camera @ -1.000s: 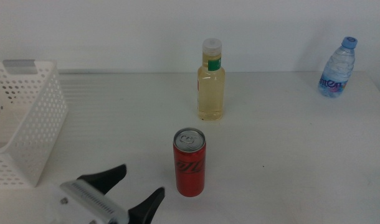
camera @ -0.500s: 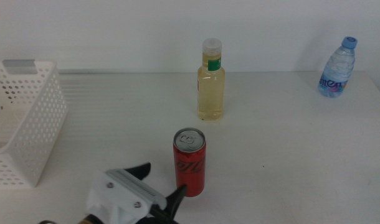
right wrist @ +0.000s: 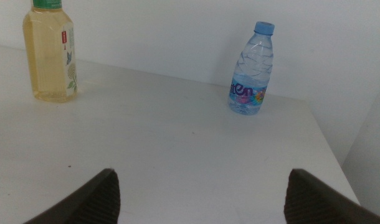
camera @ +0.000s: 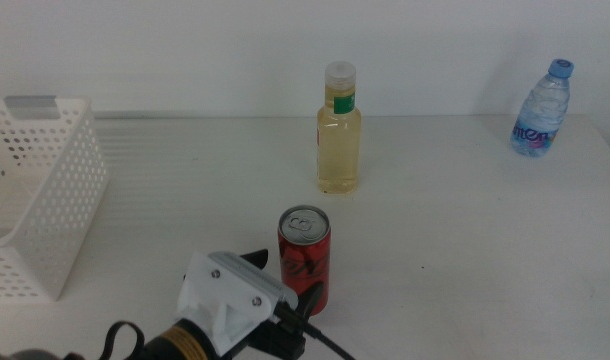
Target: Use arms to grab the bottles and put them into the dustbin to the left of the table.
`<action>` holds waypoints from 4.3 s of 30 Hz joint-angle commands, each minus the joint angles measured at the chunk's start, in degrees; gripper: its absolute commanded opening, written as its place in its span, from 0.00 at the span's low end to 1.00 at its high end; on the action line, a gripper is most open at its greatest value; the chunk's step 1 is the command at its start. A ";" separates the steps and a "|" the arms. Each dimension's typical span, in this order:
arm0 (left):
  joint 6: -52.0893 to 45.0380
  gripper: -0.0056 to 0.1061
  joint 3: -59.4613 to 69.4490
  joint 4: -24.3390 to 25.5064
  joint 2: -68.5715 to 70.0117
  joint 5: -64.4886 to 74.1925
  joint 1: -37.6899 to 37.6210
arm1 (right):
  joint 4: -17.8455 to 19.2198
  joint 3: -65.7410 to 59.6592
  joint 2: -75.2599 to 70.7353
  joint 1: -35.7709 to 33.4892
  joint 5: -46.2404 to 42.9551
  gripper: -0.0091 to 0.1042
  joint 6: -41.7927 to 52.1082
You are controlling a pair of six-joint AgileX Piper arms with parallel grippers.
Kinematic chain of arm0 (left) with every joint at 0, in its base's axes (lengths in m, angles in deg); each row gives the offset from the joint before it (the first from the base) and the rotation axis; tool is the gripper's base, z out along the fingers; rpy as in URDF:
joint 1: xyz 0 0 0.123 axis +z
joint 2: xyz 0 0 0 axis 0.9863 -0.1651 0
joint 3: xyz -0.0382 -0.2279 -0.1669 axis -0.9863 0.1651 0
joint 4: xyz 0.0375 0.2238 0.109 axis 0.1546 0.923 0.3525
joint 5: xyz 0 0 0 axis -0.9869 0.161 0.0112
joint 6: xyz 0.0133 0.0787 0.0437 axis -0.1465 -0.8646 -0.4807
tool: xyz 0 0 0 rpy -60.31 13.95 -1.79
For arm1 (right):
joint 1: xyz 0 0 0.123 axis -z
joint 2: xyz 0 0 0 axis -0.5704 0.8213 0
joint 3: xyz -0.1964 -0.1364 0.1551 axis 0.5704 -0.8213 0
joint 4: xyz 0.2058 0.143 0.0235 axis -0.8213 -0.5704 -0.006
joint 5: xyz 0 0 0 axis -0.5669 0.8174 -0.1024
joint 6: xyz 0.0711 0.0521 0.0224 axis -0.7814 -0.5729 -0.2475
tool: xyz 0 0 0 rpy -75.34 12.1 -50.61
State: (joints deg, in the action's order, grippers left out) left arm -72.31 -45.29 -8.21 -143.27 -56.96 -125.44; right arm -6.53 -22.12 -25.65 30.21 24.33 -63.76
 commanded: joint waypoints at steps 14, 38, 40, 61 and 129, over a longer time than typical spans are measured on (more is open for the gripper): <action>3.72 0.86 -10.59 10.74 -0.62 -1.73 6.46 | 0.33 0.45 -1.65 0.22 -4.35 0.78 0.60; 4.63 0.69 -14.08 6.92 -10.50 -10.37 6.46 | 0.33 0.45 -1.65 0.22 -4.35 0.78 0.60; 4.75 0.59 -14.08 6.97 -10.50 -10.37 6.46 | 0.33 0.45 -1.65 0.22 -4.35 0.78 0.60; -0.39 0.01 -14.06 6.65 13.72 18.36 6.46 | 0.33 0.45 -1.65 0.22 -4.35 0.78 0.60; -11.05 0.01 -77.63 1.38 6.92 139.69 55.95 | 0.33 0.45 -1.65 0.22 -4.35 0.78 0.60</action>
State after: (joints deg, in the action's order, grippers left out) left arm -82.43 -118.95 -5.06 -137.53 79.80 -70.95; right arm -6.53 -22.12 -25.65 30.21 24.33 -63.76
